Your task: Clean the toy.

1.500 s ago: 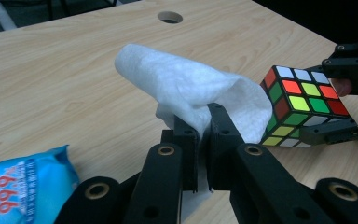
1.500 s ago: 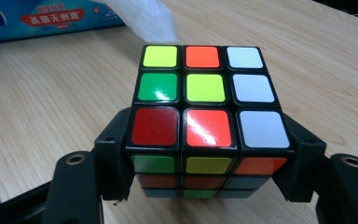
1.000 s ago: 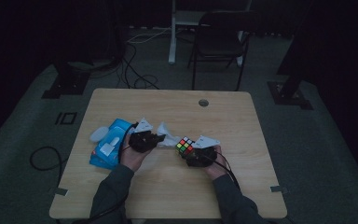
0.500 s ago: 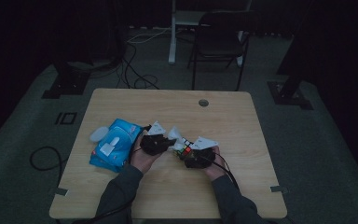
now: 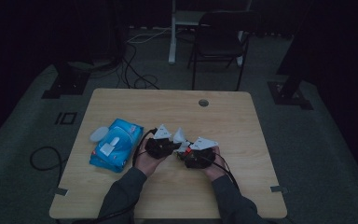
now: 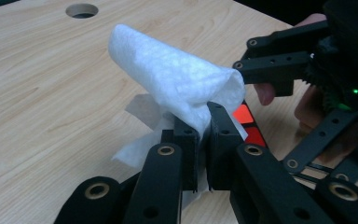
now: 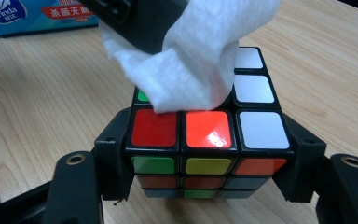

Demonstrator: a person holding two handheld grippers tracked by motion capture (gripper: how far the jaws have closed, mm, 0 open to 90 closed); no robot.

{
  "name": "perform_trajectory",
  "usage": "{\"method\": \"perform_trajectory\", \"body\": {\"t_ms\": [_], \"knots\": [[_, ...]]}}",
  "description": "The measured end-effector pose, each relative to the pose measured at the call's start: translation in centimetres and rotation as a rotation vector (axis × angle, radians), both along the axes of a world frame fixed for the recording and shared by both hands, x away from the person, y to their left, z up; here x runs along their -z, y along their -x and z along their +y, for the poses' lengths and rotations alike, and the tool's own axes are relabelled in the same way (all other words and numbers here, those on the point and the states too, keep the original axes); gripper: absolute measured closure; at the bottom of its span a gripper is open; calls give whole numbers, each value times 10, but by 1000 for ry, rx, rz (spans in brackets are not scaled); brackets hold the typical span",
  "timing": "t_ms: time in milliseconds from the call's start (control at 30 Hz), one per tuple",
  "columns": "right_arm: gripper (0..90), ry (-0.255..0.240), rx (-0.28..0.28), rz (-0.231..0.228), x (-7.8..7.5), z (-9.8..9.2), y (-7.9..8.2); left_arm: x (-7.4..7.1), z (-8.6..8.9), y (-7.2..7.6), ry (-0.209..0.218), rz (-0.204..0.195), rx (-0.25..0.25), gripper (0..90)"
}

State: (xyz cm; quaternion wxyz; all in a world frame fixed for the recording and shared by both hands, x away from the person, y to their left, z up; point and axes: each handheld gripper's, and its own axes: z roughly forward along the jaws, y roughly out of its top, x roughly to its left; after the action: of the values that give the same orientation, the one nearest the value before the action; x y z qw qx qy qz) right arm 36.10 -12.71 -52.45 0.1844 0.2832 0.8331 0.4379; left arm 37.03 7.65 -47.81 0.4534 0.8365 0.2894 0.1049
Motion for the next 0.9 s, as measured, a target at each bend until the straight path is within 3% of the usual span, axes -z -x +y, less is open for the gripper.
{"method": "perform_trajectory", "body": {"t_ms": [367, 900], "knots": [[341, 7, 5, -2, 1, 0, 0, 2, -13, 7, -16, 10, 74, 858], [341, 10, 7, -9, 2, 2, 1, 1, -19, 9, -34, 7, 116, 857]]}}
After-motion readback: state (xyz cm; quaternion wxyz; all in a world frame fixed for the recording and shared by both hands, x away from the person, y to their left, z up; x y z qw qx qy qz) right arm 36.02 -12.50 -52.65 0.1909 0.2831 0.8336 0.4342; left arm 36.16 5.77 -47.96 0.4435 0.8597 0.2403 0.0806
